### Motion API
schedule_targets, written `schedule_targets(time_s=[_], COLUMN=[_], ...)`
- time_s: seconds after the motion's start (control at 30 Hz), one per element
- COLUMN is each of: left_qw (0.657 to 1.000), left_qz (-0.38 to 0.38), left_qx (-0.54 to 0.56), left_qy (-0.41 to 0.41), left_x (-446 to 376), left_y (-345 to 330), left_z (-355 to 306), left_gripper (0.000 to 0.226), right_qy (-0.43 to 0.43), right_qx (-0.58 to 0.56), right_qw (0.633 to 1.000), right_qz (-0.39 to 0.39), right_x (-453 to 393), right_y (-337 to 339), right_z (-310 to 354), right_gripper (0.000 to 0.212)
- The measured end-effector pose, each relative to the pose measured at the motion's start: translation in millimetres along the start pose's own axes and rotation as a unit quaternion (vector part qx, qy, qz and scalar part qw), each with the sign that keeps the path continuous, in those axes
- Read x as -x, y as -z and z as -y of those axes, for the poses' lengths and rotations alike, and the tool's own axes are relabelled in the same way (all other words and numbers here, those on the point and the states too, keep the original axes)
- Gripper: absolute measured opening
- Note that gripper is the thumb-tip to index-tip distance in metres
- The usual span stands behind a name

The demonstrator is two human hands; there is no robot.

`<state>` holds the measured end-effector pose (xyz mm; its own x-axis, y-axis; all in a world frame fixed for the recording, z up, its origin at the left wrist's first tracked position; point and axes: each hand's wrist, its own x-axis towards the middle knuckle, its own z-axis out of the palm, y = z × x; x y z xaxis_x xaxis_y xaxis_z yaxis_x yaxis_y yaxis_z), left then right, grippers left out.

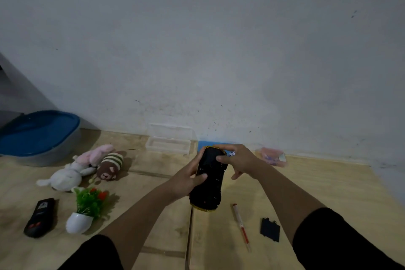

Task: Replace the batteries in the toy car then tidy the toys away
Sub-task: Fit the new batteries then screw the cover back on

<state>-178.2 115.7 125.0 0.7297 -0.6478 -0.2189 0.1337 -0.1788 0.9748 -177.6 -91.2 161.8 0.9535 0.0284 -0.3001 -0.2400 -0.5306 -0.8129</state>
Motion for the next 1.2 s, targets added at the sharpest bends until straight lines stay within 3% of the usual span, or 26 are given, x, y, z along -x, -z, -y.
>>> schedule_targets(time_s=[0.13,0.2,0.37,0.47,0.63,0.8,1.0,1.2], left_qw=[0.997,0.995,0.997,0.998,0.990,0.975,0.982,0.990], left_qz=[0.047,0.058,0.059,0.042,-0.096,-0.173,-0.164,-0.115], left_qx=[-0.053,-0.079,-0.043,-0.048,0.092,0.124,0.080,-0.068], left_qy=[0.012,0.012,0.015,-0.010,-0.040,-0.061,-0.044,-0.036], left_x=[2.5,1.5,-12.1,-25.9,-52.6,-78.5,-101.9,-116.1], left_y=[-6.1,-10.1,-18.4,-23.4,-26.3,-17.1,-12.1,-1.3], left_z=[6.6,5.7,-4.7,-9.7,-11.7,-18.5,-24.0,-23.0], left_gripper=[0.120,0.127,0.100,0.095,0.099,0.103,0.109,0.122], right_qy=[-0.028,-0.035,-0.002,0.019,0.030,0.013,0.016,-0.008], right_qx=[0.031,0.043,0.087,0.082,0.023,0.066,0.047,0.153], right_qw=[0.999,0.998,0.996,0.996,0.998,0.989,0.980,0.949], right_qz=[-0.003,0.000,0.023,0.013,0.053,0.133,0.192,0.277], right_x=[6.2,9.0,7.4,-2.3,-19.6,-38.1,-70.0,-94.6], right_y=[3.4,6.8,23.3,35.5,53.8,81.0,111.4,134.0], right_z=[-0.4,-2.4,-5.2,-8.8,-8.0,-9.8,-21.5,-18.4], right_gripper=[0.041,0.041,0.048,0.059,0.068,0.070,0.068,0.065])
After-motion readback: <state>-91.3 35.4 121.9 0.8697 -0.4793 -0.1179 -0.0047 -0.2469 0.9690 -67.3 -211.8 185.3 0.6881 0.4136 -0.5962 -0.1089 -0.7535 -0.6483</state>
